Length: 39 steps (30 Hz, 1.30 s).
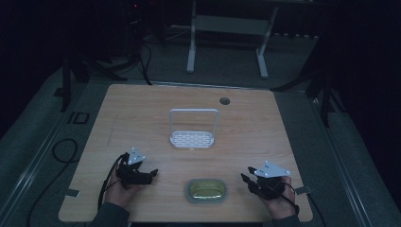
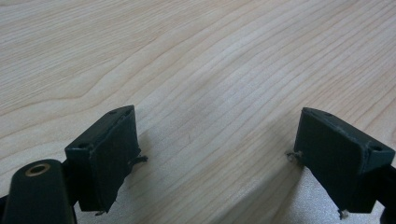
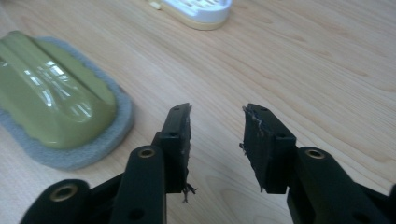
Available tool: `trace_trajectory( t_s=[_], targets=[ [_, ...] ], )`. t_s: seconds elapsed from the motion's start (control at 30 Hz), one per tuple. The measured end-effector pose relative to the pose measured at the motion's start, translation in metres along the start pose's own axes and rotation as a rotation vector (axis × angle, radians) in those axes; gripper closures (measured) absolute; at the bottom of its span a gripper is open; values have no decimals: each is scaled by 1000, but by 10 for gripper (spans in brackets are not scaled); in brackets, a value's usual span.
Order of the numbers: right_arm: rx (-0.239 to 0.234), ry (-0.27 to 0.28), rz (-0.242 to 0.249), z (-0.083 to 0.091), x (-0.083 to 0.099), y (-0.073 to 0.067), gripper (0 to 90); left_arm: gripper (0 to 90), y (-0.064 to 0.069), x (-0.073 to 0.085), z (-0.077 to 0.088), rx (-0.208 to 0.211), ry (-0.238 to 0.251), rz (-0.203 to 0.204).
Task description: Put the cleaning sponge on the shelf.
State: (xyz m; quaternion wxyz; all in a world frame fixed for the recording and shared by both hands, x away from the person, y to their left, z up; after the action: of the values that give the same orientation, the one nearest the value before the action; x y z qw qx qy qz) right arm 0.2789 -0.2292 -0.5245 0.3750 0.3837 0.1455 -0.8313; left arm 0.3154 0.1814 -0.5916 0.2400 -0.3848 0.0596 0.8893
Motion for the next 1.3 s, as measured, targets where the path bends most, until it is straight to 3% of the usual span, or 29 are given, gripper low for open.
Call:
trace_trajectory(
  t_s=[0.33,0.5,0.77,1.3],
  targets=[
    [-51,-28,70,-6,-15,-10,641,137,0,0,0,0,0,1],
    [-77,-50,138,-8,-30,-16,646,137,0,0,0,0,1,1],
    [-109,-66,179,-12,-45,-19,647,137,0,0,0,0,1,0],
    [-177,-123,284,-22,-59,-39,633,137,0,0,0,0,0,1]
  ],
)
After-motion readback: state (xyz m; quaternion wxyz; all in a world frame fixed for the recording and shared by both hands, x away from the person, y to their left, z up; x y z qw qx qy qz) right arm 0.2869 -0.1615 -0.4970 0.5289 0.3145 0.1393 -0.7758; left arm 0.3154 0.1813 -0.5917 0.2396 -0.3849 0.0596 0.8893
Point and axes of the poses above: each handheld gripper's, and its own axes: z roughly backward along the jaws, x roughly out of its underside, y roughly to its right, the point moved 4 cm from there along -z, roughly forward along the jaws, and after that the axes turned 7 degrees about -x, right-handed, at the moved point
